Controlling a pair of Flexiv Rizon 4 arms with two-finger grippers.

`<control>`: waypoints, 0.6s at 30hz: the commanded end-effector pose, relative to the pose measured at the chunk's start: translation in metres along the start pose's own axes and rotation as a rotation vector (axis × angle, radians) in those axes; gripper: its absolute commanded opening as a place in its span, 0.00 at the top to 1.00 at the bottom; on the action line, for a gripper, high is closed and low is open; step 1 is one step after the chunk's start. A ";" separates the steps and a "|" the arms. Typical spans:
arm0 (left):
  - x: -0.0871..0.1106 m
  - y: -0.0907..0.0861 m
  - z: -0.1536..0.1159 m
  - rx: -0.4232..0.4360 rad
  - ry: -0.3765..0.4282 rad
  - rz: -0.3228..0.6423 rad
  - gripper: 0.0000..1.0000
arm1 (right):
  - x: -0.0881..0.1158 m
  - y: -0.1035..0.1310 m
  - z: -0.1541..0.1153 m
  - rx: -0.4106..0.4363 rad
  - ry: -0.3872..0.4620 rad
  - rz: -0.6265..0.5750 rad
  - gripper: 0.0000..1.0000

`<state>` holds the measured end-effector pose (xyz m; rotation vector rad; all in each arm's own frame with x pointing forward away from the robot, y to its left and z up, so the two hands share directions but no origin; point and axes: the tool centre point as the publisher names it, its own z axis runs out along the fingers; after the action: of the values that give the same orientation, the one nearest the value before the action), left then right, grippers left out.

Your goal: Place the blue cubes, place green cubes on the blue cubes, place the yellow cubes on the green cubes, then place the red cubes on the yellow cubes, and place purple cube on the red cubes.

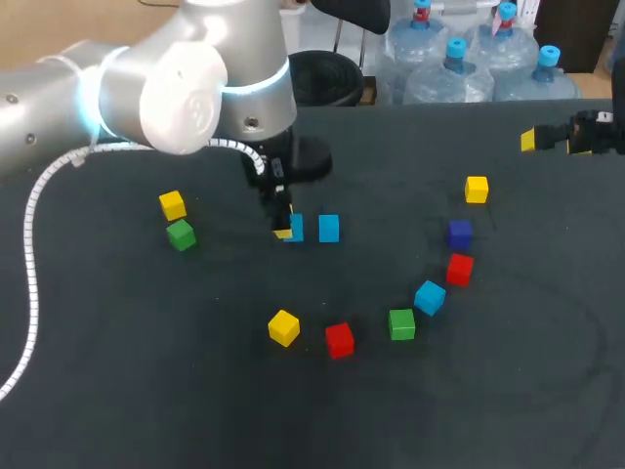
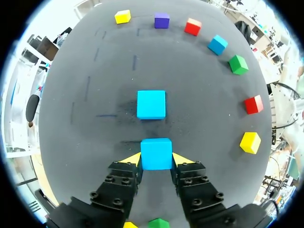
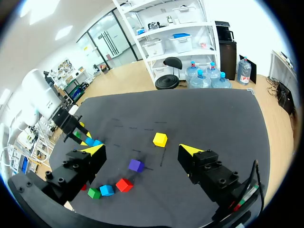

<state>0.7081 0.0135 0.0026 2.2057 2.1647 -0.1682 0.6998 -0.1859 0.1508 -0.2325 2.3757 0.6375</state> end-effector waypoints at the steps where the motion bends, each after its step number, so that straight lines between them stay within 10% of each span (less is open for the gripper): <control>1: 0.000 -0.001 0.001 -0.002 0.004 0.000 1.00 | 0.000 0.000 0.000 0.002 -0.001 0.000 0.00; 18: -0.011 0.011 0.004 -0.001 0.010 0.022 1.00 | 0.000 0.000 0.000 0.002 -0.001 0.000 0.00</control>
<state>0.7127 0.0056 0.0003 2.2207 2.1410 -0.1509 0.6998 -0.1859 0.1508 -0.2325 2.3757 0.6375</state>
